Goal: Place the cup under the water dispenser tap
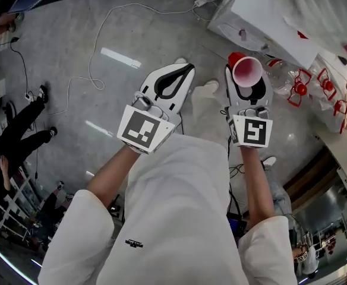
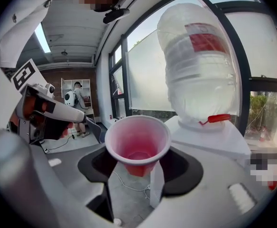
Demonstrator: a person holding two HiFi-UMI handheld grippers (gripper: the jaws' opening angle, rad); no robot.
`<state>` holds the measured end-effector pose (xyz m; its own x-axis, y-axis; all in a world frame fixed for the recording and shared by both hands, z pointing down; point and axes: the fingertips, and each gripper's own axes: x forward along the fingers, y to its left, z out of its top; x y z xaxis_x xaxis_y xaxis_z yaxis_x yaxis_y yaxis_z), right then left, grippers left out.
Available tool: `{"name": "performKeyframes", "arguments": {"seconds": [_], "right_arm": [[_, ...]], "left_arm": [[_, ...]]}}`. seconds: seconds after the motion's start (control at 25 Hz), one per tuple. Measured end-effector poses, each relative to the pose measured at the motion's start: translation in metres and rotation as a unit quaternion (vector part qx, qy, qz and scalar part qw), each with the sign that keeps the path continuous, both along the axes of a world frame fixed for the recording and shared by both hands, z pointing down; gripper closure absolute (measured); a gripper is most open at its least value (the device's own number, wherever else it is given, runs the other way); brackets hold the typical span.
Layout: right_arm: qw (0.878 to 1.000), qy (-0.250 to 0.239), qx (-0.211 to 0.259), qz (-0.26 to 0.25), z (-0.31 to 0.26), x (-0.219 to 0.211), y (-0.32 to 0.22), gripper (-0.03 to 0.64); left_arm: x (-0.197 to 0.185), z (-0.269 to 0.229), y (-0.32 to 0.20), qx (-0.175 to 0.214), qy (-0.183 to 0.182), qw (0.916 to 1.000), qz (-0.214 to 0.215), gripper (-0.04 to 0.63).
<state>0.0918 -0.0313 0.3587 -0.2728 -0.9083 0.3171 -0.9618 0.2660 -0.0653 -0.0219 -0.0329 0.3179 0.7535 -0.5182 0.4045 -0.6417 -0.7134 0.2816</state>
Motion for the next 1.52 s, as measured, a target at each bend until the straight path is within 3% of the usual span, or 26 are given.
{"name": "performKeyframes", "arguments": {"seconds": [0.24, 0.48, 0.8, 1.52], "right_arm": [[1.000, -0.006, -0.014, 0.005, 0.045, 0.000, -0.011, 0.333], [1.000, -0.003, -0.027, 0.008, 0.098, -0.002, -0.017, 0.333], [0.998, -0.017, -0.047, 0.050, 0.160, 0.010, -0.032, 0.330], [0.993, 0.014, -0.085, 0.080, 0.279, 0.036, -0.060, 0.330]], "left_arm": [[-0.007, 0.039, -0.001, -0.018, -0.002, 0.9996, -0.022, 0.589], [-0.012, 0.072, -0.006, -0.003, -0.008, 0.9995, -0.029, 0.589], [-0.023, 0.115, -0.006, -0.013, -0.014, 0.9987, -0.046, 0.589], [0.005, 0.188, -0.015, -0.019, -0.026, 0.9991, -0.028, 0.589]]}}
